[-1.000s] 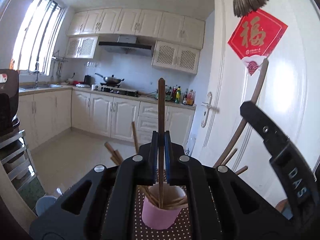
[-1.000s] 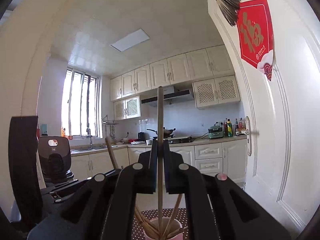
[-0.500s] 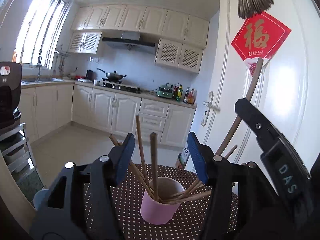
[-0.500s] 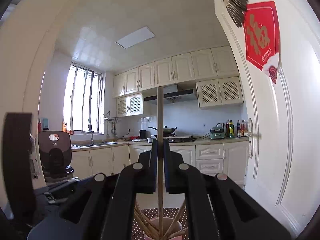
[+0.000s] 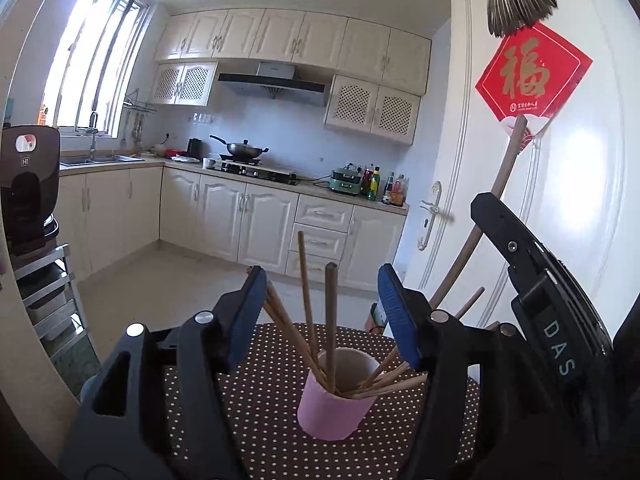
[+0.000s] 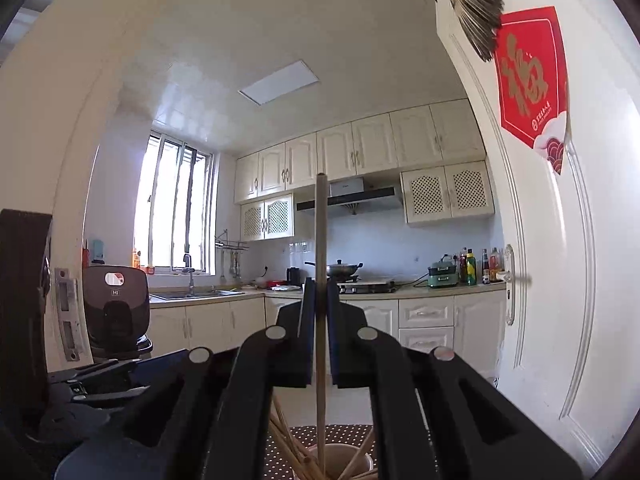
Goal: Organize utensils
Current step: 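Open the right tool and pull both tools back from the cup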
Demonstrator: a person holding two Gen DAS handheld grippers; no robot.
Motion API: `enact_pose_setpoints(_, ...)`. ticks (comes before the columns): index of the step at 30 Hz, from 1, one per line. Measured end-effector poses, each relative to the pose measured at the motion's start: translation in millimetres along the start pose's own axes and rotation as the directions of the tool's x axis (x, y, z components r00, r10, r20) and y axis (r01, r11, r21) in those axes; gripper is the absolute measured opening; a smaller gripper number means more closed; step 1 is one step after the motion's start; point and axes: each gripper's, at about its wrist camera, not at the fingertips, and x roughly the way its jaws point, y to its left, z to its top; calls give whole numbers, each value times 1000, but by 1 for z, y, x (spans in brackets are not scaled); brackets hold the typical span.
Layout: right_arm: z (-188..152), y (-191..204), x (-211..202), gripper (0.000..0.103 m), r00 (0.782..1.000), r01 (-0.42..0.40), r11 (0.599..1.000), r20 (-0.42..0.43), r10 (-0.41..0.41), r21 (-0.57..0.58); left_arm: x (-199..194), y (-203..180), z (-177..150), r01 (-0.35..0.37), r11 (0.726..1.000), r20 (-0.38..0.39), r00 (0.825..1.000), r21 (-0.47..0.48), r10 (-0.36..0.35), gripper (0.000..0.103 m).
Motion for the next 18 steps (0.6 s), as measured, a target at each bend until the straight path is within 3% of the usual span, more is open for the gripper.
enact_pose_setpoints(18,-25,3,9,5,984,-18,1000,-179,21,14,-6,9,-5,-45,999,-37,998,4,45,63)
